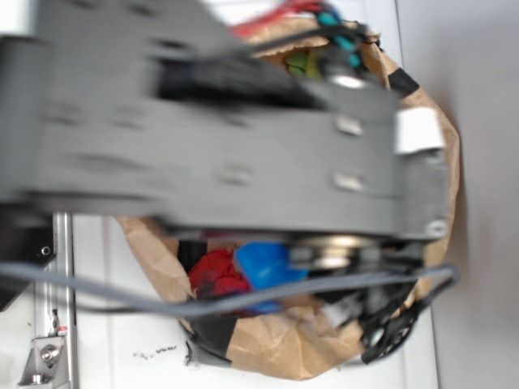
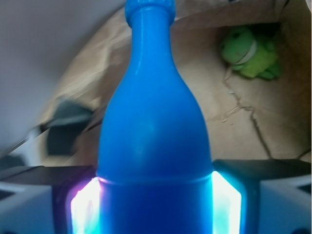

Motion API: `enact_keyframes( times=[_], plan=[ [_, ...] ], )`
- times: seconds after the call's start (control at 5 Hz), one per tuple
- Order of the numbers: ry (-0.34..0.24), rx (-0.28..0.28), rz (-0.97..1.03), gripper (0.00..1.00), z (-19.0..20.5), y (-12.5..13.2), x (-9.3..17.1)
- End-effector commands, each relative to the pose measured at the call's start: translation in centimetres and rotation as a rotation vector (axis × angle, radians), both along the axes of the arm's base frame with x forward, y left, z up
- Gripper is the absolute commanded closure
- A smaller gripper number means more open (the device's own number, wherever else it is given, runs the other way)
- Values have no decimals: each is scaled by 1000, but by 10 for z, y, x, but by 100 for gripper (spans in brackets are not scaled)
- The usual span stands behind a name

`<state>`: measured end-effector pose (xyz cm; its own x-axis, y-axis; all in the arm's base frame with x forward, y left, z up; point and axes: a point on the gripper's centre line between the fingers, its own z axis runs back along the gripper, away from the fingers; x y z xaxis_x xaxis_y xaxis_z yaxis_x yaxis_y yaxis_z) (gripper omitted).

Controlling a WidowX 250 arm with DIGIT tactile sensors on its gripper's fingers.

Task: Grab the blue bottle.

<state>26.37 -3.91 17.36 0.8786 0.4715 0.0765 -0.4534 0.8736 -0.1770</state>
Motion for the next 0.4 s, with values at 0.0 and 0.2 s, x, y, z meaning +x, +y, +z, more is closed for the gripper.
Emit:
enact_keyframes(
  times=[0.0, 0.2],
  plan=[
    [-91, -15, 42, 100, 14, 31, -22],
    [-101, 52, 57, 100, 11, 29, -21]
  ],
)
